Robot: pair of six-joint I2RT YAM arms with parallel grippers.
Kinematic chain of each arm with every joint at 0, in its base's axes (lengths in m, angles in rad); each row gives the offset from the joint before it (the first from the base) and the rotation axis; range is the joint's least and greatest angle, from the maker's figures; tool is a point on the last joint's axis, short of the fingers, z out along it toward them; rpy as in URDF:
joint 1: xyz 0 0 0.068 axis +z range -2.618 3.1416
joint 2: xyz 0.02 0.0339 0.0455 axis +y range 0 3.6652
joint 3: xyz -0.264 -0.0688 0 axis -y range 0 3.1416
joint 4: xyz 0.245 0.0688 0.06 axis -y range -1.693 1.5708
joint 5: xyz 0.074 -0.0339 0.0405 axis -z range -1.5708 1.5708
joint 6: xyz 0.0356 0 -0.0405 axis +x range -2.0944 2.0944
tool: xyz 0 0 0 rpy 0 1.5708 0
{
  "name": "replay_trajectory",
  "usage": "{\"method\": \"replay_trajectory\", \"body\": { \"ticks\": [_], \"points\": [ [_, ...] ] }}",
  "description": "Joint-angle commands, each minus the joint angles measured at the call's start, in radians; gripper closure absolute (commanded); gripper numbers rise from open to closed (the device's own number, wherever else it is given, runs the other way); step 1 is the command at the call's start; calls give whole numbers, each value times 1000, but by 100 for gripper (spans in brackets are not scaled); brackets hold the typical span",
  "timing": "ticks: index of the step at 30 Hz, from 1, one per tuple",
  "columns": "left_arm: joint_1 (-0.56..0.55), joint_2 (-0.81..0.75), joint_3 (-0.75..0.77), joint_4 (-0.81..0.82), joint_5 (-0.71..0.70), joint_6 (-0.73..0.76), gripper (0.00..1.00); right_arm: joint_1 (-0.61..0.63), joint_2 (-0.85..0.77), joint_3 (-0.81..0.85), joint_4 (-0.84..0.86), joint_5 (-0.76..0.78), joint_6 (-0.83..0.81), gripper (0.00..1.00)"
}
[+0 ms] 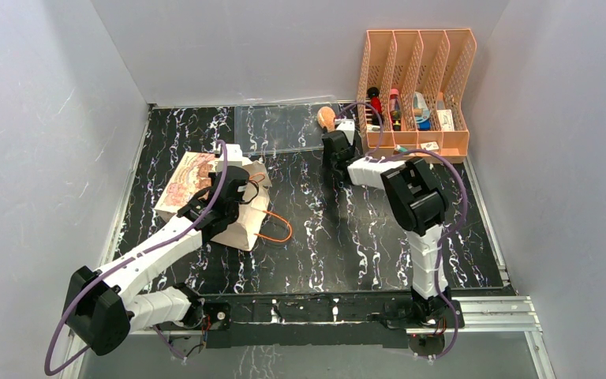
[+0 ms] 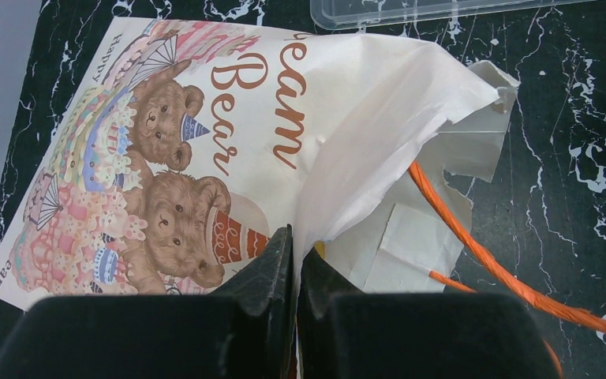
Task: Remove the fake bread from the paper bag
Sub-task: Place the fake bread in the container.
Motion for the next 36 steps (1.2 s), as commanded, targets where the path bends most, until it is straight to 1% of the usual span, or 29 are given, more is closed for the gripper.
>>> {"method": "replay_trajectory", "body": {
  "ticks": [1,7,12,19,25,30,33,36],
  "points": [
    [6,-7,19,-3,-6,-19,100,-6,-50,-63,-28,-12,26,54],
    [6,-10,21,-5,-11,-22,100,-5,-92,-121,-15,-23,31,56],
    [6,-11,20,-5,-11,-23,100,-3,-127,-180,6,-48,45,59],
    [6,-34,13,5,-7,-10,100,11,-187,-291,48,-58,72,67],
    [6,-65,4,24,24,1,100,42,-267,-389,88,-82,104,79],
    [6,-99,-4,40,100,23,100,93,-375,-471,112,-87,122,85],
    [6,-149,-30,75,191,53,100,128,-469,-528,132,-99,123,87],
    [5,-185,-38,86,238,82,100,168,-549,-578,144,-114,125,87]
  ]
}}
